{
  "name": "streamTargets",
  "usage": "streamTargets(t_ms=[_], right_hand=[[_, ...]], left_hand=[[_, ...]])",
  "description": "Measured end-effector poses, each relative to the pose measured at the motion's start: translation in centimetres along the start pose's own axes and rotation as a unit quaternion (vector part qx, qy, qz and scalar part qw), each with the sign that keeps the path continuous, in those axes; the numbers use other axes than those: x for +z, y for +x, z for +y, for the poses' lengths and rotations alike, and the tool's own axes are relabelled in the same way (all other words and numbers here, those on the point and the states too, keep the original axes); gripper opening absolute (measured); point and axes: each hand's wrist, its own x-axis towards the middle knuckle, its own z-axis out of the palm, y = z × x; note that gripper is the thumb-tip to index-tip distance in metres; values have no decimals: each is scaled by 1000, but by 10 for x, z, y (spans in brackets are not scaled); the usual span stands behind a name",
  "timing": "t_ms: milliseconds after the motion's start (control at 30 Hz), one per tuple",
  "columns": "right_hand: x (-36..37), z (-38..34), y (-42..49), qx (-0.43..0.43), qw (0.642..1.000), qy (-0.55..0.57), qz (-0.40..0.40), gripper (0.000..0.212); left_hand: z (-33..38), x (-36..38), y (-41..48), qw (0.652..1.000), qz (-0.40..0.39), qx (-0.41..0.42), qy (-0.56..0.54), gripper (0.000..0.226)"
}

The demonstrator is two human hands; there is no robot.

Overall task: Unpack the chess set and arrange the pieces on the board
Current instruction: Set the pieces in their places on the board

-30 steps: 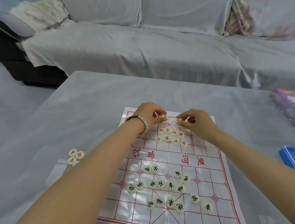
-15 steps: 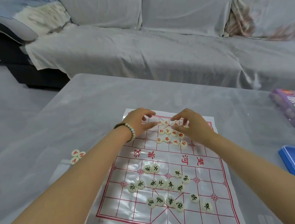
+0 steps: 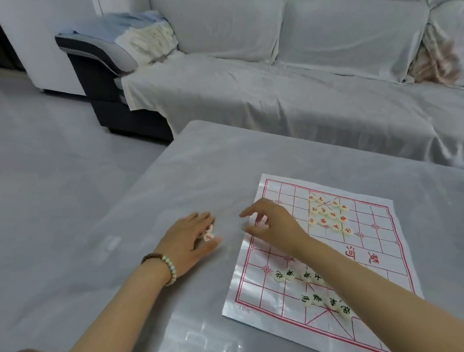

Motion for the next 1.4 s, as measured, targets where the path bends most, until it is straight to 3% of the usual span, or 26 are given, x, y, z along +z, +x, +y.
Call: streamTargets(t_ms=[133,400,700,1033,1400], right_hand=[[24,-18,7,-9,1000,-9,-16,32],[55,-41,16,-33,996,-50,-62,43],[56,-44,17,-24,995,-67,-64,22],[57,-43,16,-25,995,-83,-44,18],[48,-32,16,-17,1000,-14,10,18]], left_hand=[[-11,3,-16,1000,17,-5,-21,111],[-27,4,-32,987,104,-26,-121,62],[-27,3,-24,969,123,-46,-211,57],[-27,7,-15,971,132,-49,-195,43],[-15,3,-6,959,163,-53,-224,36]])
